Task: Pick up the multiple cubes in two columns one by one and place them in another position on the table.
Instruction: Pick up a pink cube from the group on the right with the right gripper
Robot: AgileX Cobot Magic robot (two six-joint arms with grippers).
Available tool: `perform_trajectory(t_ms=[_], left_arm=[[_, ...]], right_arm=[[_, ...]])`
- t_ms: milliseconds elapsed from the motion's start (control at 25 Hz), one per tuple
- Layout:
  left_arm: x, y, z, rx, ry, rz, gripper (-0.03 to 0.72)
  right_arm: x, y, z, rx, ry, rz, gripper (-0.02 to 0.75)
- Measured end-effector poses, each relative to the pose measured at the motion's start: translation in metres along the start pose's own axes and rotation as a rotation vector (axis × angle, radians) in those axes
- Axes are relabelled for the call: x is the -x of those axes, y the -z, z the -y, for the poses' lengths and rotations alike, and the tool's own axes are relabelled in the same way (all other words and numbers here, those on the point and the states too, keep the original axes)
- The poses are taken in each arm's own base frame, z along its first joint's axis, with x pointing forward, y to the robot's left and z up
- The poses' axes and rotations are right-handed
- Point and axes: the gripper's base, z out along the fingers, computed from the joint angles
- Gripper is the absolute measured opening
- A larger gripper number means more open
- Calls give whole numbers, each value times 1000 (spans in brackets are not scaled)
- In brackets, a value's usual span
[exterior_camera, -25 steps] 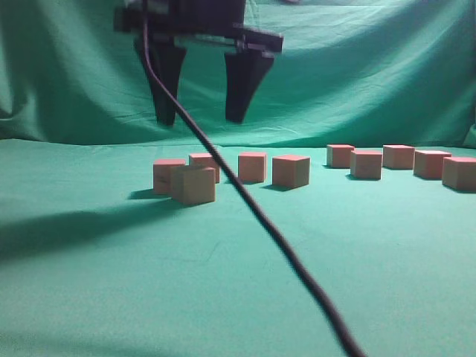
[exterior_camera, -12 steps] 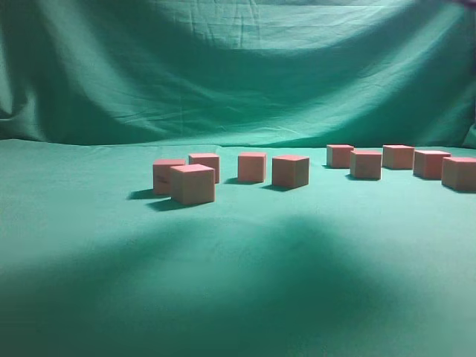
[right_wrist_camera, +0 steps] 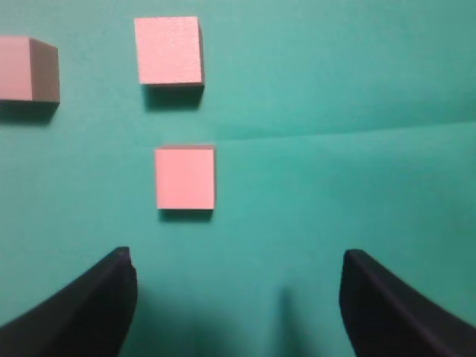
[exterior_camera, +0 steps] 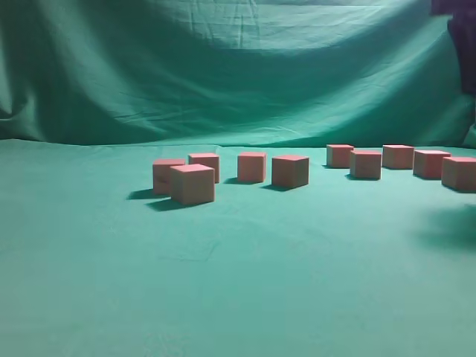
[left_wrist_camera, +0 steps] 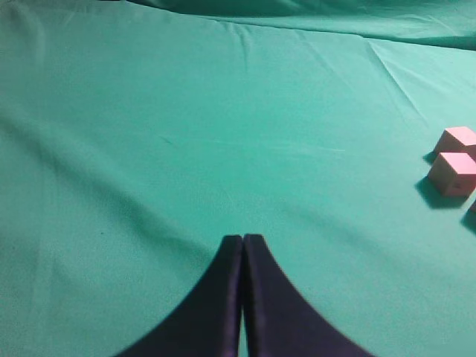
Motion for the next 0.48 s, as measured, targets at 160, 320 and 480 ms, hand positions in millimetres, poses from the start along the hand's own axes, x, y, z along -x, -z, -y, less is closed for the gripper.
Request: perform_trajectory(t_ms=[160, 320, 480], left_arm=[[0, 0, 0, 0, 0, 0, 0], [0, 0, 0, 0, 0, 0, 0], [0, 0, 0, 0, 0, 0, 0]], right_arm=[[-6, -26, -3, 46, 5, 58, 540], [-5, -49, -5, 61, -4, 84, 540], [0, -72, -6, 61, -5, 68, 540]])
